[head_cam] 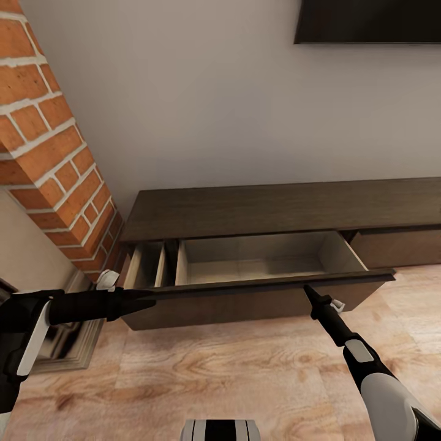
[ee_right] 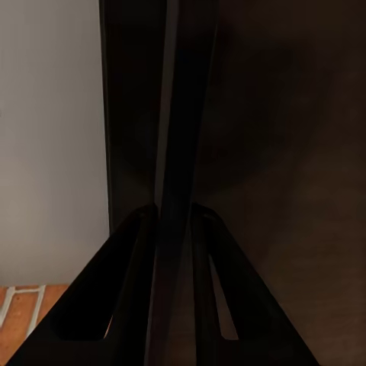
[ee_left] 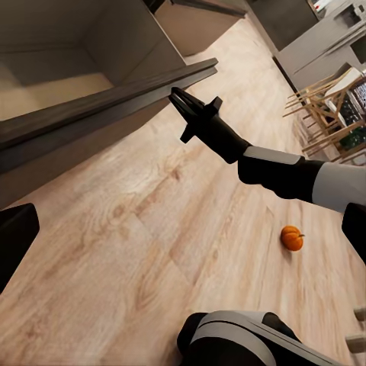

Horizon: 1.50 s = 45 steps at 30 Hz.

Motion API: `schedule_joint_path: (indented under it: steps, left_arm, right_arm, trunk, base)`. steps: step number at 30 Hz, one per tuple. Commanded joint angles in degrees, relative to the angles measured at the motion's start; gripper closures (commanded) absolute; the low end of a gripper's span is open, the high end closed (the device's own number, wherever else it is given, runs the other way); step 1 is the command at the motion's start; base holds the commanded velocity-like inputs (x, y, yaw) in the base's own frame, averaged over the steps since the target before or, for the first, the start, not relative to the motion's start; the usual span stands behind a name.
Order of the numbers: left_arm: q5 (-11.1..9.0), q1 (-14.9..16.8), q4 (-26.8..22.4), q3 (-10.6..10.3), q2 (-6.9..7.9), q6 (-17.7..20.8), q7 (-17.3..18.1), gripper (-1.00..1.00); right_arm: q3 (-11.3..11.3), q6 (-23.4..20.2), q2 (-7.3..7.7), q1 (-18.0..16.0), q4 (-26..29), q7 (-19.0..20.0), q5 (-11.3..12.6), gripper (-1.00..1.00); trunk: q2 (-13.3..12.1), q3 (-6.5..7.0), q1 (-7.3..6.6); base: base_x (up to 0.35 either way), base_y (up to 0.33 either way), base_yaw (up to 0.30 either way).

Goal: Place each of the two pumpkins and all three candles from the living room inside a cabinet in the living room (use any cabinet), then make sure every cabinet is closed, and position the cauldron so it is next to a table in the living room.

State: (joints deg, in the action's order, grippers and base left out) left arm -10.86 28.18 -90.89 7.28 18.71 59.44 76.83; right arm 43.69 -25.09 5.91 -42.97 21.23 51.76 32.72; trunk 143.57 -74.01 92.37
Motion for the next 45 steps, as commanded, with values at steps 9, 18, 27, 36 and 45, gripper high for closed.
schedule_joint_path:
  steps: [9, 18, 27, 36, 45]
  left_arm:
    - [-0.1, 0.0, 0.0, 0.0, 0.01, 0.5, 0.2, -1.0]
    - [-0.1, 0.0, 0.0, 0.0, 0.01, 0.5, 0.2, -1.0]
    - [-0.1, 0.0, 0.0, 0.0, 0.01, 0.5, 0.2, -1.0]
    - [-0.1, 0.0, 0.0, 0.0, 0.01, 0.5, 0.2, -1.0]
    - [-0.1, 0.0, 0.0, 0.0, 0.01, 0.5, 0.2, -1.0]
  right_arm:
    - [-1.0, -0.8, -0.19, 0.0, -0.1, 0.2, -0.5, 1.0]
    - [-1.0, -0.8, -0.19, 0.0, -0.1, 0.2, -0.5, 1.0]
    - [-1.0, -0.8, -0.19, 0.0, -0.1, 0.2, -0.5, 1.0]
    - [-1.0, -0.7, -0.19, 0.0, -0.1, 0.2, -0.5, 1.0]
    - [-1.0, -0.8, -0.19, 0.0, -0.1, 0.2, -0.5, 1.0]
  trunk:
    - [0.0, -0.04, -0.02]
    - [0.0, -0.04, -0.02]
    - [0.0, -0.04, -0.02]
    - [0.0, -0.04, -0.02]
    - [0.0, -0.04, -0.02]
  base:
    - [-0.032, 0.0, 0.0]
    - [-0.041, 0.0, 0.0]
    - [-0.039, 0.0, 0.0]
    - [-0.015, 0.0, 0.0]
    - [-0.039, 0.0, 0.0]
